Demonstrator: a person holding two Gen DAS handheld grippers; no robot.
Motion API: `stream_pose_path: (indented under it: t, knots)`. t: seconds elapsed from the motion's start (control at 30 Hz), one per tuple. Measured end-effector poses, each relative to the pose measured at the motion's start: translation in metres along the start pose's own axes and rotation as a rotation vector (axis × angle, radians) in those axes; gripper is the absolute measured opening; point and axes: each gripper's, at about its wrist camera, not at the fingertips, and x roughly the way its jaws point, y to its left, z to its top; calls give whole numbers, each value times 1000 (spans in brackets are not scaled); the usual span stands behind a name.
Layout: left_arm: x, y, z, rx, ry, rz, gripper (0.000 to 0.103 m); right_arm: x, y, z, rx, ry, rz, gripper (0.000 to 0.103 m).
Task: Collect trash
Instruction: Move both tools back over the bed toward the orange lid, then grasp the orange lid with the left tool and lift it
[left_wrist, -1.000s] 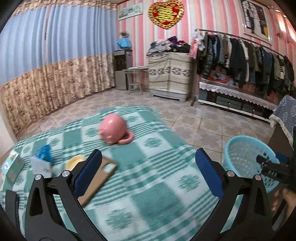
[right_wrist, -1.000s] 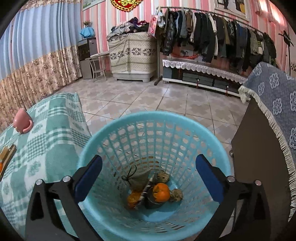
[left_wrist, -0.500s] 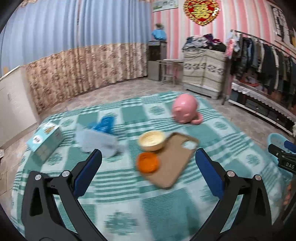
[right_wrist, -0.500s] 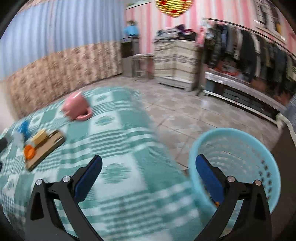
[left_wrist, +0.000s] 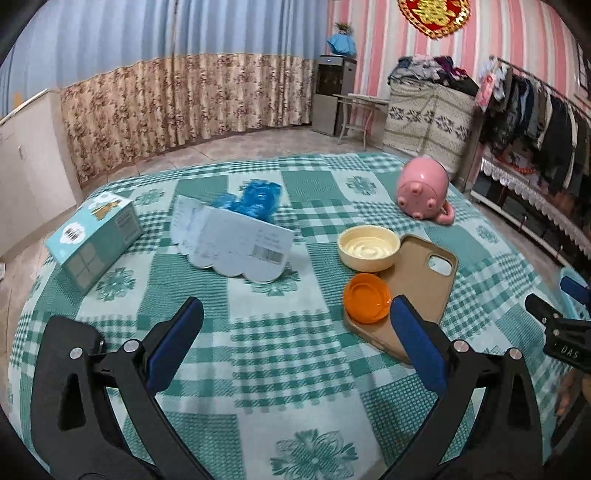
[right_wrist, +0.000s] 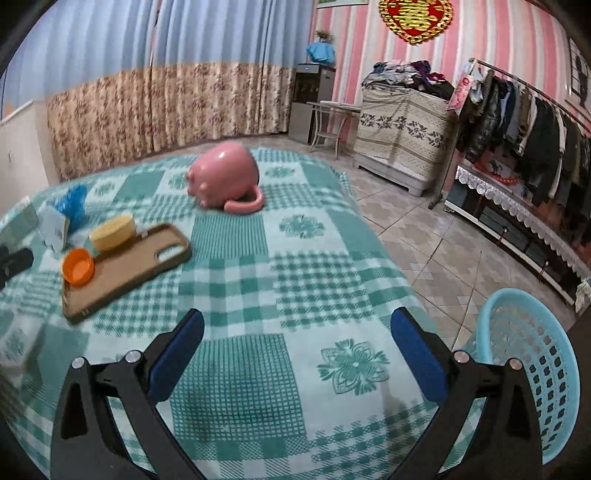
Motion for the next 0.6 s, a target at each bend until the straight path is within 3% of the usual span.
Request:
stream_pose_path:
  t: [0.33,0.6]
  knots:
    - [38,-34,1,34,113,-37,97,14,-8,-7,52,40,16,99]
    - [53,-42,0,49,176,-56,72,20,-7,-8,60,69,37,99]
